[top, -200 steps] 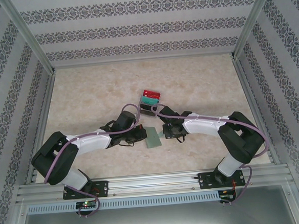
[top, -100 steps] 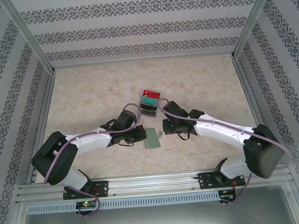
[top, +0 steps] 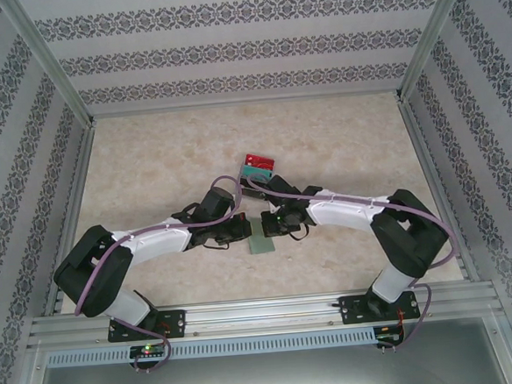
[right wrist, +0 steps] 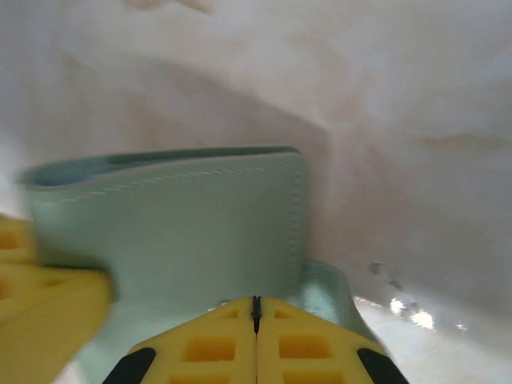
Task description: Put the credit cards into the card holder
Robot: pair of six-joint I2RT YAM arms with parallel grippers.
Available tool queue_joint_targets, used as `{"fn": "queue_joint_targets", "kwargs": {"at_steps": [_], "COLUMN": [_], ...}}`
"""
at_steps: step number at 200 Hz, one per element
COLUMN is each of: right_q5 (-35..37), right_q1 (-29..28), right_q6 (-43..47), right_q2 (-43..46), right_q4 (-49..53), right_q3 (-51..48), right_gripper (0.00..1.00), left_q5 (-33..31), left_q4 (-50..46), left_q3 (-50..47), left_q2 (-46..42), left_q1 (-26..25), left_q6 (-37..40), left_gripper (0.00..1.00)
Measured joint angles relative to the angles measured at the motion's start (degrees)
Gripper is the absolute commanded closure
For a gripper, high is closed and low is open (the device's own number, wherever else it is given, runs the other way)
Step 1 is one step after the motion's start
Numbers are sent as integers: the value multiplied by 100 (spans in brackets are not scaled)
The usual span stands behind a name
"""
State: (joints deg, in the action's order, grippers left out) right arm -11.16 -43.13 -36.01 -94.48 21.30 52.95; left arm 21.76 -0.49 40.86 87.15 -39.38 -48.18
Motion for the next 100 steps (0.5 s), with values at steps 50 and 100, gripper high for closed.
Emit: {"fn": "queue_joint_targets", "kwargs": {"at_steps": [50,100], "right_q5": [22,26], "right_q1": [352,372], "right_q6": [61,28], "right_q2": [-190,-168], "right_q4": [28,11], "right_q3": [-175,-195], "right_gripper": [94,86], "left_q5": [-26,-273], "left_q4": [-42,-229], "left_q3": [0,79], "left_q2": [13,111], "left_q1": [0,0], "left_q6": [28,125], "left_gripper": [99,73]}}
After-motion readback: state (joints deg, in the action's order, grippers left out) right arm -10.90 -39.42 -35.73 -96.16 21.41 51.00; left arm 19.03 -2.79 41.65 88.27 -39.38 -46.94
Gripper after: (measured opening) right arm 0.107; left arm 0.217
